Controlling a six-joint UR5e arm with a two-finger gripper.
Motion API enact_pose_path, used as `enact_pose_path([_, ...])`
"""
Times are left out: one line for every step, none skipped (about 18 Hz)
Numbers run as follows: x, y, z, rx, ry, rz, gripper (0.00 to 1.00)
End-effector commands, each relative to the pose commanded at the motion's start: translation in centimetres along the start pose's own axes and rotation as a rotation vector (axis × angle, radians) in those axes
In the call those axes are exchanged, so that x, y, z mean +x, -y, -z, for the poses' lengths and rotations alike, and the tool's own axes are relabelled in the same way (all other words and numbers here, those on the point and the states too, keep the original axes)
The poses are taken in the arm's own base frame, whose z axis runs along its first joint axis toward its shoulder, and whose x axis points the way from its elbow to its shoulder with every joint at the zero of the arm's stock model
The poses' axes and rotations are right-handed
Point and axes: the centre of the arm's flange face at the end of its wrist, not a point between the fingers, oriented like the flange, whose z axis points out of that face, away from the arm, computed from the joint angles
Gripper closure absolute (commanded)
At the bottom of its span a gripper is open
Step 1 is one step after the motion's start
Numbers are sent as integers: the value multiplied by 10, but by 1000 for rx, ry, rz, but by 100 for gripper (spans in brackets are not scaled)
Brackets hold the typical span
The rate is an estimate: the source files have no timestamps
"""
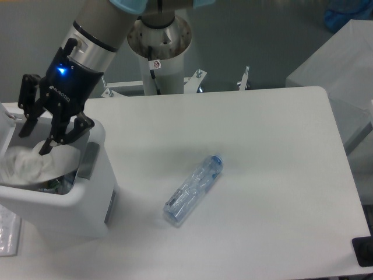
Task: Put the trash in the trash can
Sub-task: 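Open the gripper to drop the tissue into the bin, then move the gripper over the clear plastic water bottle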
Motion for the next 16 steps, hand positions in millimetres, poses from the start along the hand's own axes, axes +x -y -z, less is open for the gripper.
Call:
enact_pose_path([-16, 0, 10, 9, 26, 15, 0])
enact_pose_path([-44, -6, 16, 12, 53, 45, 0])
enact_pose_path([-73, -14, 14, 7, 67, 79, 0])
enact_pose_path([-96, -18, 16, 6, 85, 101, 0])
enact_pose_path([-118, -24, 16, 2, 99, 124, 0])
enact_pose_path([-144, -34, 14, -4, 111, 154, 0])
enact_pose_path([-168, -41, 19, -3, 129, 173, 0])
enact_pose_path([-195, -52, 16, -8, 139, 196, 0])
enact_pose_path([-220, -62, 16, -9, 150, 218, 0])
enact_pose_path([-243, -71, 14, -12, 158, 239, 0])
enact_pose_path([-263, -80, 16, -13, 170, 257, 0])
enact_pose_path([-277, -90, 16, -17, 176, 276, 0])
enact_pose_path([-288, -99, 11, -24, 175, 289, 0])
enact_pose_path([-296, -107, 8, -34, 176, 305, 0])
enact_pose_path([-304, -119, 3, -57, 185, 323, 0])
enact_pose_path([-308, -130, -3, -94, 200, 337, 0])
